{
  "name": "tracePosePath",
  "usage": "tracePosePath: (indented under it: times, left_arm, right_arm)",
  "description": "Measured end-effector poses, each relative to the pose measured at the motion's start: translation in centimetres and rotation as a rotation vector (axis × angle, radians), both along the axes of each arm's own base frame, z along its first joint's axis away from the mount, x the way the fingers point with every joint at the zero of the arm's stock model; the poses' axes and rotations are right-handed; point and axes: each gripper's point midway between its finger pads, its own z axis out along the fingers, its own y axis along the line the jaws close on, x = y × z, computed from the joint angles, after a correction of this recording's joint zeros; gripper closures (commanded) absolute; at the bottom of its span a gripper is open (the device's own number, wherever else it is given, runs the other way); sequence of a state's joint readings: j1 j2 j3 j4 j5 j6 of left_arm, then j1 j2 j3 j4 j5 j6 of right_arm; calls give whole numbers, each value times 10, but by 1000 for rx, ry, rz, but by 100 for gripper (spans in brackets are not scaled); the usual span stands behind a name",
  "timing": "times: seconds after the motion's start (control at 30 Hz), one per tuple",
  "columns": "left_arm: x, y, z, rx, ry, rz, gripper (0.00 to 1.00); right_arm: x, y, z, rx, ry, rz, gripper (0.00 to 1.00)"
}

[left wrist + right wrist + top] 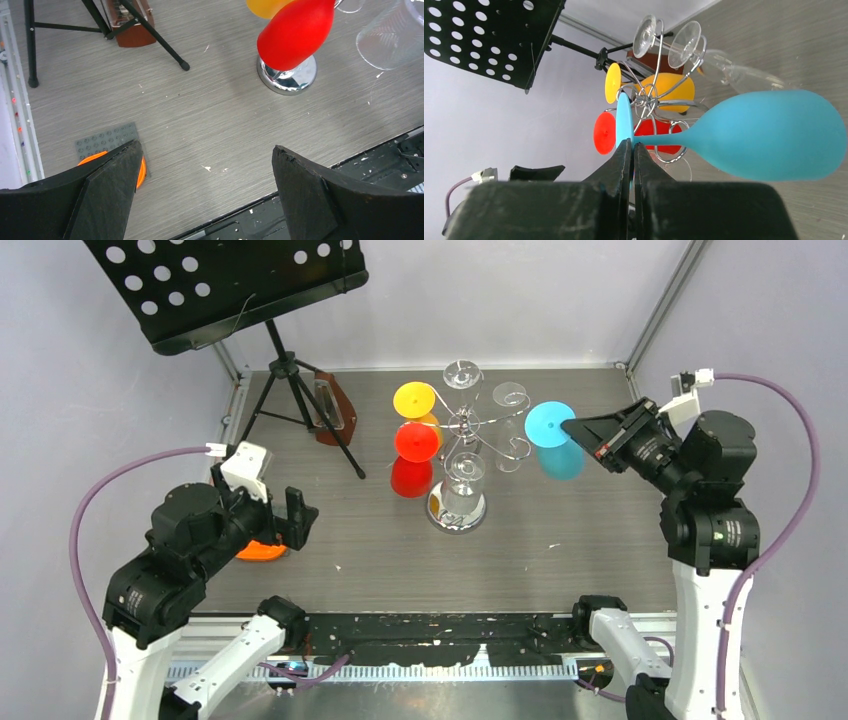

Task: Take the wine glass off the wine glass rack
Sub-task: Place the wine glass at the center of the board.

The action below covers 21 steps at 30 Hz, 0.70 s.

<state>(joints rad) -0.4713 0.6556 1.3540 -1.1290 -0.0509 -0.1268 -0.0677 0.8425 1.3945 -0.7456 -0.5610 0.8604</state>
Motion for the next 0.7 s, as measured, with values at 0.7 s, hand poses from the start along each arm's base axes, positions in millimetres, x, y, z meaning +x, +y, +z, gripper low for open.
tracePosePath:
  times: [0.7]
  left_arm:
    - [-7,-29,49,-142,-34,-121,0]
  right_arm:
    - [-14,31,74,-313,-299,165,94]
